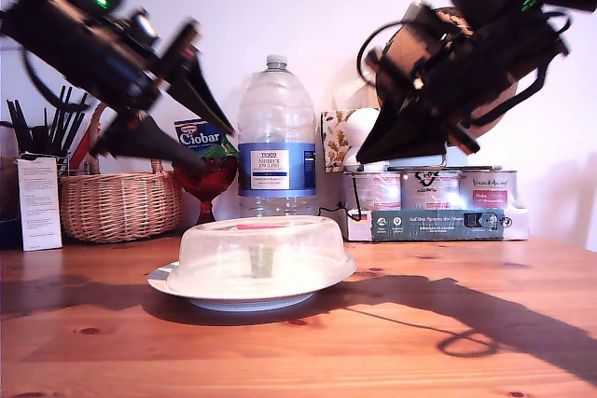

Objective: Lift the plastic dome with your left arm while removing the green coffee capsule from the plate using your right arm.

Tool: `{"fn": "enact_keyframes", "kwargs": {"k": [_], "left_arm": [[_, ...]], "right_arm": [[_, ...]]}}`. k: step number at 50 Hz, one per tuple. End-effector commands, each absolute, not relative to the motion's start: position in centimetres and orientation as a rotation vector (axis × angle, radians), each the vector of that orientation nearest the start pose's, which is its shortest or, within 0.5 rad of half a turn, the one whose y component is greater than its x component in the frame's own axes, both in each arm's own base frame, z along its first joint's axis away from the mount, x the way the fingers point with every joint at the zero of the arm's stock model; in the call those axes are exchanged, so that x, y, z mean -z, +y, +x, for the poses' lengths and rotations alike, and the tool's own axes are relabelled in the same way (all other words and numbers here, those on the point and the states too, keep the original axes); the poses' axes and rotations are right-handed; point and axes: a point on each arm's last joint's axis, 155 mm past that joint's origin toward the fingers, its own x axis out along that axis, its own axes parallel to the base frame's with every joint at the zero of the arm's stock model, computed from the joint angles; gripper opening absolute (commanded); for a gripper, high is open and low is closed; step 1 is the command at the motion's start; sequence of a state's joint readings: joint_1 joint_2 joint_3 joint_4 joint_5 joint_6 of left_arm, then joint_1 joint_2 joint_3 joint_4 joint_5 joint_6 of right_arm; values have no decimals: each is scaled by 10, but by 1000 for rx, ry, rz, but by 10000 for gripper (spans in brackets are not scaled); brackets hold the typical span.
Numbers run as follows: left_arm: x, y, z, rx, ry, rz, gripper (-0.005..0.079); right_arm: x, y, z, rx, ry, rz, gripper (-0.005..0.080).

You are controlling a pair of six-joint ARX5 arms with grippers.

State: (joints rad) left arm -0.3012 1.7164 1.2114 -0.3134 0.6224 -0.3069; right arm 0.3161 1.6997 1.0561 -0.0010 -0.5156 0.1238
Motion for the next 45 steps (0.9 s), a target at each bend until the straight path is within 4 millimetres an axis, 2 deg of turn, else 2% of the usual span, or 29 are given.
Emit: {"fn": "enact_keyframes", "kwargs": {"k": [1,16,21,45], "left_arm": [[-134,-242,401,728,992,-403,551],[-114,-255,401,714,1074,-382,555],[-106,-260,397,714,1104,-386,554],[-91,-277,383,731,1163,-375,554]], "right_arm": [[-123,234,419,-770,710,154,-12],[-81,235,422,-769,786,136,-12],[-73,236,425,-769,791,133,-12],[-78,241,431,-782,735,103,-12]]}}
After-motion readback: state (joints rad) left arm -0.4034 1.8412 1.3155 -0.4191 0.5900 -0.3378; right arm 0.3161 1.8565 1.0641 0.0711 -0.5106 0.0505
